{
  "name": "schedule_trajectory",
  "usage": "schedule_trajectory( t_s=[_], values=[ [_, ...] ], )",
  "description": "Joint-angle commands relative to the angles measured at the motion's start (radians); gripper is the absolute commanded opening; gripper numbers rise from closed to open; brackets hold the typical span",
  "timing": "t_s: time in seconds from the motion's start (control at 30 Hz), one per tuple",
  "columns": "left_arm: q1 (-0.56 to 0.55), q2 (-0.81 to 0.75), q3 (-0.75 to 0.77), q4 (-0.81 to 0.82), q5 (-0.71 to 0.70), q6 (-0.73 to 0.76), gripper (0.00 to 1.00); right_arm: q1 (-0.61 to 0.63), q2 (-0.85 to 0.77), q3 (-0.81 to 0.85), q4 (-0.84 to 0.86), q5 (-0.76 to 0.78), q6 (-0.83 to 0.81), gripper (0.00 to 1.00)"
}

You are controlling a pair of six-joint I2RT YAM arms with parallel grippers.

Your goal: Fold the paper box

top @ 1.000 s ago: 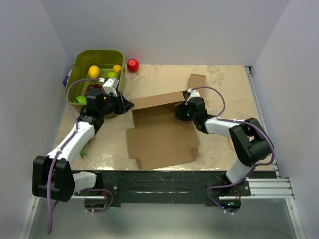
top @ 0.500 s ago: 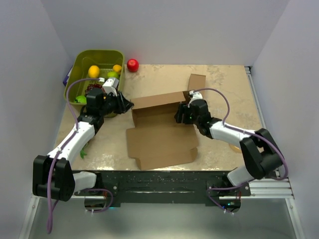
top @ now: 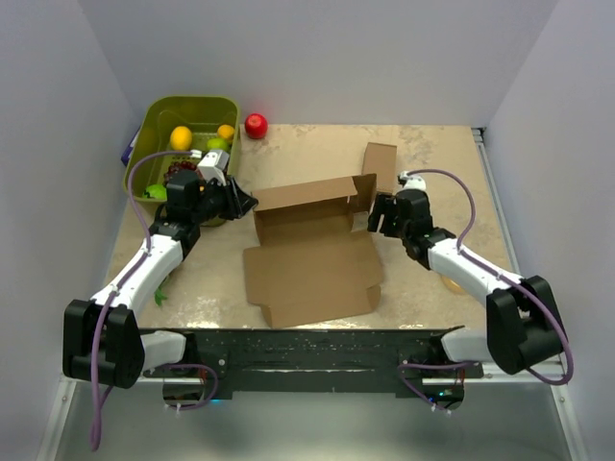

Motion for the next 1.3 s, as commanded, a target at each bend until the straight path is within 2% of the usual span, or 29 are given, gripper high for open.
schedule_trajectory(
  t_s=[0.0,0.13,0.3,0.4,0.43,0.57,0.67,0.8,1.1,1.27],
  values=[
    [-0.009,0.034,-0.02,-0.153,-0.056,0.057,0.31,-0.014,0.031,0.048,0.035,-0.034,-0.066,0.75],
    [-0.009,0.034,-0.02,-0.155,-0.061,0.06,0.31,-0.014,0.051,0.076,0.081,-0.122,-0.086,0.74],
    [-0.011,0.037,-0.019,-0.155,-0.061,0.058,0.31,-0.014,0.101,0.108,0.104,-0.124,-0.106,0.73],
    [-0.011,0.039,-0.02,-0.155,-0.062,0.058,0.31,-0.014,0.151,0.127,0.119,-0.124,-0.113,0.7],
    [-0.011,0.036,-0.02,-0.155,-0.061,0.058,0.31,-0.013,0.161,0.134,0.121,-0.119,-0.113,0.58],
    [-0.015,0.039,-0.016,-0.156,-0.074,0.063,0.3,-0.013,0.183,0.174,0.107,-0.123,-0.116,0.27],
    [-0.026,0.039,-0.009,-0.163,-0.096,0.07,0.3,-0.011,0.169,0.199,0.093,-0.137,-0.11,0.1],
    [-0.037,0.039,-0.006,-0.166,-0.114,0.077,0.3,-0.01,0.174,0.228,0.059,-0.165,-0.096,0.0],
    [-0.069,0.048,0.006,-0.175,-0.147,0.087,0.3,0.053,0.141,0.222,0.049,-0.209,-0.038,0.0],
    [-0.084,0.045,0.02,-0.181,-0.183,0.104,0.32,0.065,0.158,0.225,0.036,-0.137,0.019,0.0]
  ],
)
